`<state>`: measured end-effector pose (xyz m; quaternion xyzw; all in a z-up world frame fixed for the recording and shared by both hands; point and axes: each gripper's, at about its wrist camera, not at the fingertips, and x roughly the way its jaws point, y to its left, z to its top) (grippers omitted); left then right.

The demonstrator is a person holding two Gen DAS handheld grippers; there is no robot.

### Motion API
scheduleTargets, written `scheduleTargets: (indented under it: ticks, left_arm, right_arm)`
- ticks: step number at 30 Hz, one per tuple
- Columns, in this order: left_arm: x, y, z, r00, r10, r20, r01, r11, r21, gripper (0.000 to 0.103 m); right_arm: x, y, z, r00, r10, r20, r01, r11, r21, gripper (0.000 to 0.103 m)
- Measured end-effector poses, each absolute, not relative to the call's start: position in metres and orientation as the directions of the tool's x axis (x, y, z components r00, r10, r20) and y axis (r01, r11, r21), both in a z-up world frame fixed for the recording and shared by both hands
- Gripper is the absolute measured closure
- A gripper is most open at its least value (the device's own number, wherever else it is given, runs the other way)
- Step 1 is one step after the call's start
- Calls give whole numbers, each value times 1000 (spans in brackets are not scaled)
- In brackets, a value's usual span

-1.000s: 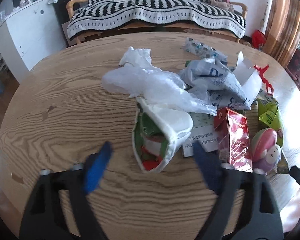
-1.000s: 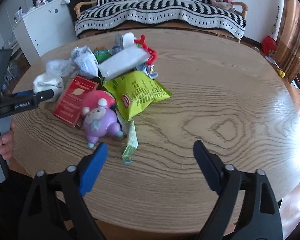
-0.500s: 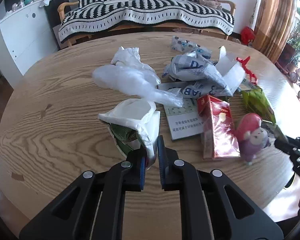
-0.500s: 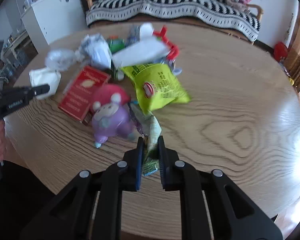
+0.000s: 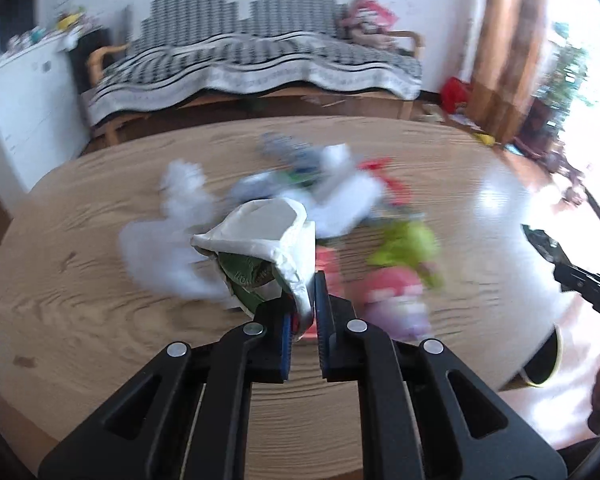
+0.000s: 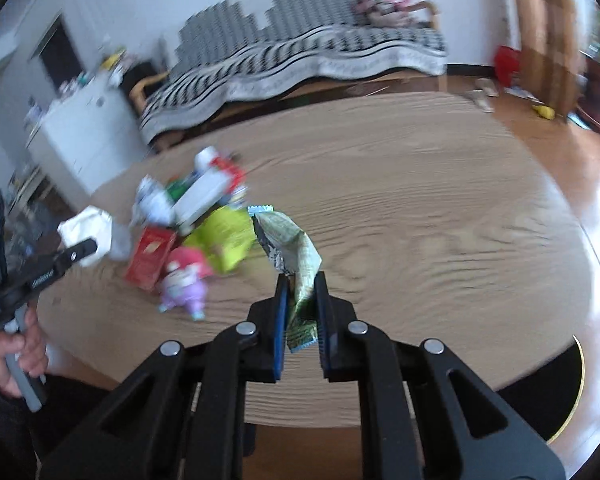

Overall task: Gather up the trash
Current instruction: 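Carry both items over the black bin and open both tools to drop them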

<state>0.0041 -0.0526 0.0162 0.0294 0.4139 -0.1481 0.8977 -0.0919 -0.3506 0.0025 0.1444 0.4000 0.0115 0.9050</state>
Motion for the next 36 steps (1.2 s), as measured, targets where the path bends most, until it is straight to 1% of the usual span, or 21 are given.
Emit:
scheduleTargets:
  ticks: [3, 6, 9, 11, 14, 16, 19, 21, 23, 28, 30, 32, 33, 34, 35, 36]
  left_arm:
    - [-12, -114, 28, 590, -341, -732, 415, 906, -88, 94]
    - [-37, -193, 32, 533, -451, -716, 569, 817, -90, 94]
    - [-65, -266, 23, 422, -554, -718, 697, 705, -134, 94]
    - [-88, -319, 9, 317, -614, -723, 771, 610, -180, 94]
    - [-114, -381, -18, 191, -654, -732, 829, 507, -237, 94]
    - [-129, -418, -43, 121, -655, -746, 847, 460, -267, 94]
    - [-142, -461, -76, 66, -630, -774, 858, 432, -279, 94]
    - [-143, -488, -104, 41, -609, -792, 873, 408, -269, 94]
    - [-141, -506, -121, 33, -593, -804, 881, 397, -257, 94]
    - [-133, -532, -148, 17, -579, -815, 886, 387, -256, 94]
    - [-140, -526, -145, 9, -581, -814, 890, 375, -258, 93]
    - [-145, -536, -145, 12, -583, -812, 895, 368, -251, 93]
    - [-148, -534, -145, 13, -584, -812, 899, 363, -246, 90]
    - [-149, -535, -142, 19, -584, -812, 904, 357, -236, 85]
    - [-150, -534, -139, 24, -588, -809, 907, 354, -230, 67]
    - [-154, -532, -137, 27, -593, -804, 908, 352, -229, 43]
  right_arm:
    - [-121, -401, 9, 709, 64, -702, 189, 942, 277, 90]
    - [-154, -451, 10, 720, -29, -693, 299, 915, 272, 90]
    - [-194, -496, 5, 710, -125, -693, 407, 876, 259, 90]
    - [-221, -529, -3, 690, -183, -700, 490, 831, 265, 90]
    - [-247, -559, -21, 645, -228, -729, 570, 779, 261, 90]
    - [-262, -578, -36, 611, -242, -753, 616, 743, 261, 90]
    - [-273, -597, -59, 559, -242, -793, 664, 703, 253, 90]
    - [-281, -609, -75, 533, -225, -815, 683, 683, 258, 89]
    - [-283, -616, -84, 511, -219, -831, 702, 664, 257, 90]
    - [-283, -625, -102, 485, -181, -856, 730, 622, 282, 90]
    - [-285, -629, -106, 480, -179, -859, 739, 611, 286, 90]
    - [-283, -633, -107, 480, -179, -859, 747, 596, 293, 90]
    - [-286, -636, -109, 482, -176, -859, 752, 586, 302, 90]
    - [-284, -640, -110, 484, -170, -858, 754, 579, 310, 90]
    - [-285, -640, -111, 485, -164, -859, 755, 574, 317, 90]
    - [-285, -642, -114, 483, -156, -862, 757, 569, 321, 90]
